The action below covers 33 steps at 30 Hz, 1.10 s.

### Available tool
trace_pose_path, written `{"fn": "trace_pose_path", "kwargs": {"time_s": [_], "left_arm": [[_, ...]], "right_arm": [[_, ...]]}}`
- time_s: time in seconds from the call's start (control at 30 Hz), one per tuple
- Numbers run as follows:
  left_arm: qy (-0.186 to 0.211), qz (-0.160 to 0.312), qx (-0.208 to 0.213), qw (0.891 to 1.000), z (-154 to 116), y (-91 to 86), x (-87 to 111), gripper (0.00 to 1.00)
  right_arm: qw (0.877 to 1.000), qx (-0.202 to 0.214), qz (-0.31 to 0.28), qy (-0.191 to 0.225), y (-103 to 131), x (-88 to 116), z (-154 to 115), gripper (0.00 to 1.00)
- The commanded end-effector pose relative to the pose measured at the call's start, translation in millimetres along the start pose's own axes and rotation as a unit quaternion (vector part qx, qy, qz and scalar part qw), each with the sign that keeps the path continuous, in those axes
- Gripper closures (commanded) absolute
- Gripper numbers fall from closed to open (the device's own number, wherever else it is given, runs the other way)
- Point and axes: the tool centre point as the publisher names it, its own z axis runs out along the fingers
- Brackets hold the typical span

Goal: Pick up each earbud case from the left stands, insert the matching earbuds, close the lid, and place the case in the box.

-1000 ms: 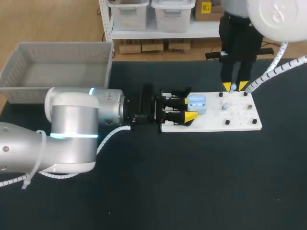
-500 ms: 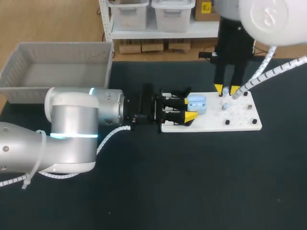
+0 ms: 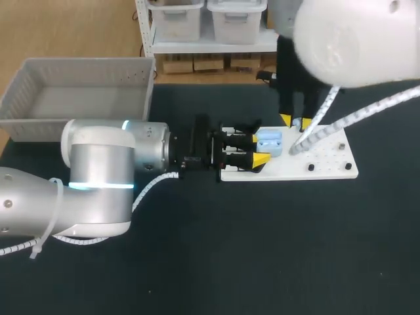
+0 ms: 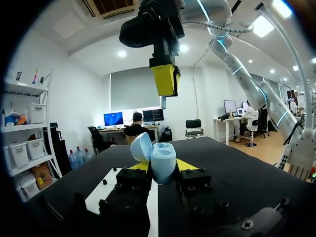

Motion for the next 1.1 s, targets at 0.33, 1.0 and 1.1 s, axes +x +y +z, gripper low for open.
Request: {"fn": "trace_pose_path", "kwargs": {"time_s": [0.33, 1.0, 1.1], "left_arm": [[-0.001, 0.001, -0.004, 1.0, 0.4, -1.6, 0.5, 1.0], [-0.001, 0.001, -0.004, 1.0, 0.4, -1.6, 0.5, 1.0], [-0.001, 0.001, -0.004, 1.0, 0.4, -1.6, 0.5, 1.0]], "right_arm": [[1.0, 0.02, -0.001, 0.001, 16.7, 5.0, 5.3, 1.0], [0.999, 0.026, 0.02, 0.006, 22.8, 8.0, 9.8, 1.0], [0.999, 0.03, 0.034, 0.007, 26.0, 9.8, 10.1, 1.0]]}}
